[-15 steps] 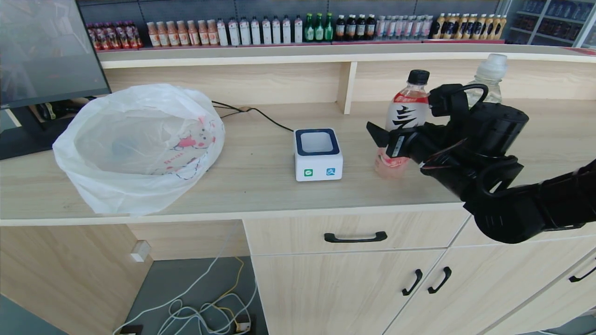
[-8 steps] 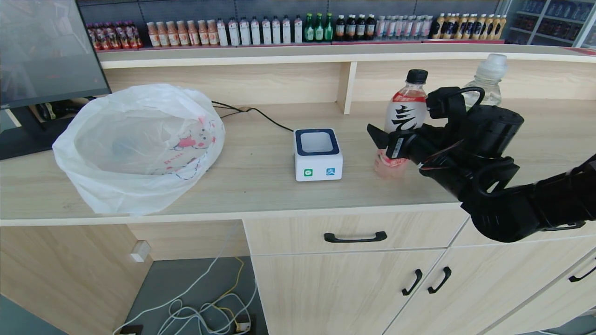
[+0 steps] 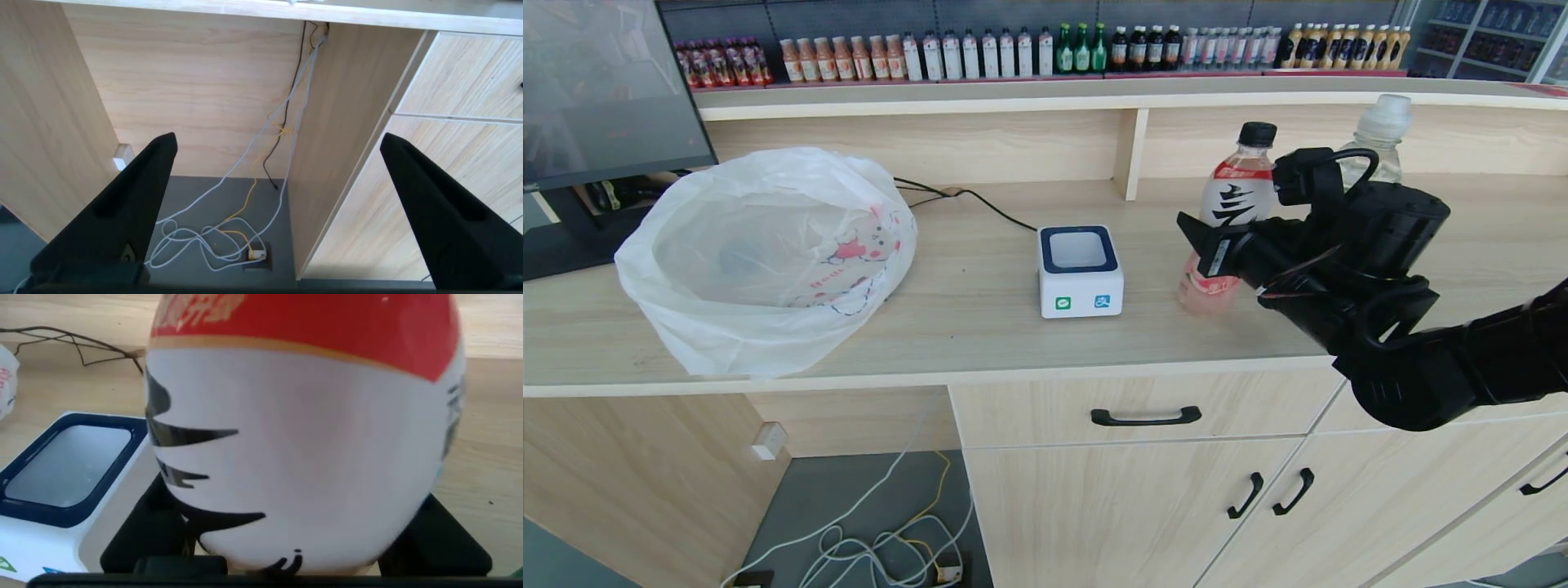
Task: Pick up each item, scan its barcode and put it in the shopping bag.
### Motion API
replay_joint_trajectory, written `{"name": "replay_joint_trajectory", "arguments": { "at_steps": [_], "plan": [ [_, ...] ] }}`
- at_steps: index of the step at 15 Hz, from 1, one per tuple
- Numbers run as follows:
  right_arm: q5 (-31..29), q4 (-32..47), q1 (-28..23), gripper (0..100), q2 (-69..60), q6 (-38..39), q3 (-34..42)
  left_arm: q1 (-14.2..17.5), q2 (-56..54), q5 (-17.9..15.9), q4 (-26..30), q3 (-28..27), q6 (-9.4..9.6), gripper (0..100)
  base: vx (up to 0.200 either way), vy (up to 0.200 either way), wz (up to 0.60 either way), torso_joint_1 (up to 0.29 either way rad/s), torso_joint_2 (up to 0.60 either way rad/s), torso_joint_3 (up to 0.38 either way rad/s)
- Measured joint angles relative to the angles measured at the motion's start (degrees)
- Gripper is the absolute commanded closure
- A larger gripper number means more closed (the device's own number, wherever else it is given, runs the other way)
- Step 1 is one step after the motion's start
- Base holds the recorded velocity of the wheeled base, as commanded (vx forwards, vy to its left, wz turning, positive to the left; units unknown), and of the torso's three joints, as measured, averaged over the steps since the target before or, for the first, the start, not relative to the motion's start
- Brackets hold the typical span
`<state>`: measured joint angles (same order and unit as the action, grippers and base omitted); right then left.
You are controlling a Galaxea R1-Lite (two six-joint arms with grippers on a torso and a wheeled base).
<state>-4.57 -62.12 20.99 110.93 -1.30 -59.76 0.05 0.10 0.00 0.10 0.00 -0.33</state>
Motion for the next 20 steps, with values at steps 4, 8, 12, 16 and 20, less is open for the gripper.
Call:
{"name": "replay_joint_trajectory", "arguments": {
  "at_steps": [4,8,12,16,20],
  "plan": [
    [0.1,0.0,0.0,100,-1.2,0.2,1.3,0.0,0.0,0.0,0.0,0.0,0.0,0,0.0,0.0,0.0,0.0,0.0,0.0],
    [2.1,0.0,0.2,100,-1.8,0.0,1.5,0.0,0.0,0.0,0.0,0.0,0.0,0,0.0,0.0,0.0,0.0,0.0,0.0],
    [2.5,-4.0,0.4,100,-2.2,-0.6,2.0,0.0,0.0,0.0,0.0,0.0,0.0,0,0.0,0.0,0.0,0.0,0.0,0.0],
    [4.7,-4.3,0.4,100,-3.5,-2.6,2.2,0.0,0.0,0.0,0.0,0.0,0.0,0,0.0,0.0,0.0,0.0,0.0,0.0],
    [5.4,-4.3,1.7,100,-6.3,-3.8,2.3,0.0,0.0,0.0,0.0,0.0,0.0,0,0.0,0.0,0.0,0.0,0.0,0.0]
  ]
}}
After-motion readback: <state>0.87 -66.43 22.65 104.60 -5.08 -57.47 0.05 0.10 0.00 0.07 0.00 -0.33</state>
